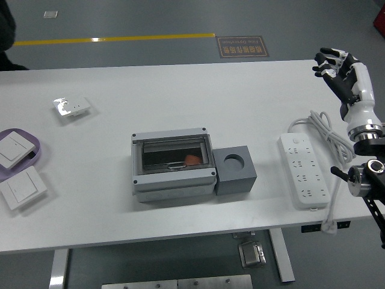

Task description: Pick up the cylinder from the cube,place it in the box,flap close box

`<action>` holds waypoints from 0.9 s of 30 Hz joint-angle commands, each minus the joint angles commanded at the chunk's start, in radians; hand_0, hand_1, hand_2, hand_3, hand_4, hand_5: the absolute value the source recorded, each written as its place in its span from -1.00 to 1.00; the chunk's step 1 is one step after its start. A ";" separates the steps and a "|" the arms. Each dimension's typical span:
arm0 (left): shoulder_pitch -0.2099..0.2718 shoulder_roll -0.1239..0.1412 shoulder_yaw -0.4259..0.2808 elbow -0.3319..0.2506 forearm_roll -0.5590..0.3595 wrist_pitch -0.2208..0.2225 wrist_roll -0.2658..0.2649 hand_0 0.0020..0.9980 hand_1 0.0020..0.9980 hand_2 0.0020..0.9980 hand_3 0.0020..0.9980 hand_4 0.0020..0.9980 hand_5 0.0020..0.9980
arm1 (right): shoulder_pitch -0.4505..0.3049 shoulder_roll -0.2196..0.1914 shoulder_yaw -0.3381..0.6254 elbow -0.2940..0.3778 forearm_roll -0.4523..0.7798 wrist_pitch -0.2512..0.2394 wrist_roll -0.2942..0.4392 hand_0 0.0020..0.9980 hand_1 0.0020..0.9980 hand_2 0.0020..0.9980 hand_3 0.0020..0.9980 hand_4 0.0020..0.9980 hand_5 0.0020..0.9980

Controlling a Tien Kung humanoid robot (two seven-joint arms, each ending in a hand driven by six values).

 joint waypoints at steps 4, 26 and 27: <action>0.004 -0.001 0.000 -0.001 0.006 0.000 0.000 0.27 0.26 0.12 0.23 0.34 -0.33 | -0.020 0.000 0.057 0.002 0.045 -0.006 0.051 0.21 0.18 0.22 0.29 0.46 -0.16; -0.002 -0.012 -0.014 0.006 0.022 -0.003 0.008 0.27 0.27 0.12 0.23 0.36 -0.32 | -0.043 0.003 0.115 -0.029 0.129 -0.010 0.147 0.45 0.31 0.33 0.38 0.52 -0.23; -0.004 -0.011 -0.015 0.006 0.023 -0.003 0.008 0.27 0.27 0.12 0.23 0.36 -0.32 | -0.043 0.003 0.116 -0.032 0.133 -0.010 0.150 0.45 0.31 0.33 0.38 0.52 -0.23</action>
